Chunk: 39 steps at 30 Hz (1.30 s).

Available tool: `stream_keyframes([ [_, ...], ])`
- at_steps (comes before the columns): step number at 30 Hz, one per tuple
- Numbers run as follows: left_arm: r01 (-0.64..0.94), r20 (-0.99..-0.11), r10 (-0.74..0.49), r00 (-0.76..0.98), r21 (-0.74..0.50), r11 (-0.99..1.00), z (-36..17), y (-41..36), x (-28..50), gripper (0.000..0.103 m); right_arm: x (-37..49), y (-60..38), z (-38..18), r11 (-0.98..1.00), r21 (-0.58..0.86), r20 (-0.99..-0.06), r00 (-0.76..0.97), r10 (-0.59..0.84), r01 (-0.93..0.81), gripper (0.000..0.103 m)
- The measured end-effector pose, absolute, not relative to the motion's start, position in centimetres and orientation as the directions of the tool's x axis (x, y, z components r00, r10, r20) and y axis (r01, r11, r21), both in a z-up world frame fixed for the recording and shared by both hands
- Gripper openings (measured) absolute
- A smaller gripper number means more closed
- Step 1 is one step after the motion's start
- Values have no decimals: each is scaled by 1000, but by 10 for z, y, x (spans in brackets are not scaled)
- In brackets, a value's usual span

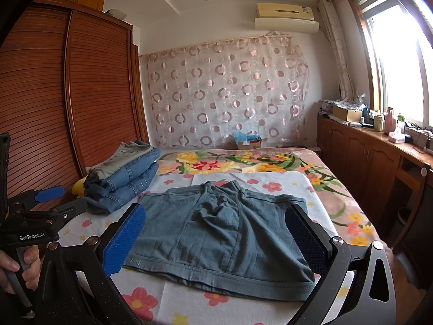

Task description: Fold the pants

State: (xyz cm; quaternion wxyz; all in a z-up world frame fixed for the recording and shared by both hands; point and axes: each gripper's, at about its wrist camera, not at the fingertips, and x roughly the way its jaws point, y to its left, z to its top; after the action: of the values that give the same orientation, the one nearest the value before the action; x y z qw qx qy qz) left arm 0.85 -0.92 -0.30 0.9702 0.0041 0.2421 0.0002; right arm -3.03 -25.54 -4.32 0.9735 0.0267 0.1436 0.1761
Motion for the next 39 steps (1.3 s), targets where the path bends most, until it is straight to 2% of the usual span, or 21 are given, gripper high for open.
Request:
stream_keyframes([
  [39, -1, -459, 5, 888, 8, 1000, 4, -1, -3, 91, -32, -255, -43, 936, 106, -265, 898, 351, -335, 103],
])
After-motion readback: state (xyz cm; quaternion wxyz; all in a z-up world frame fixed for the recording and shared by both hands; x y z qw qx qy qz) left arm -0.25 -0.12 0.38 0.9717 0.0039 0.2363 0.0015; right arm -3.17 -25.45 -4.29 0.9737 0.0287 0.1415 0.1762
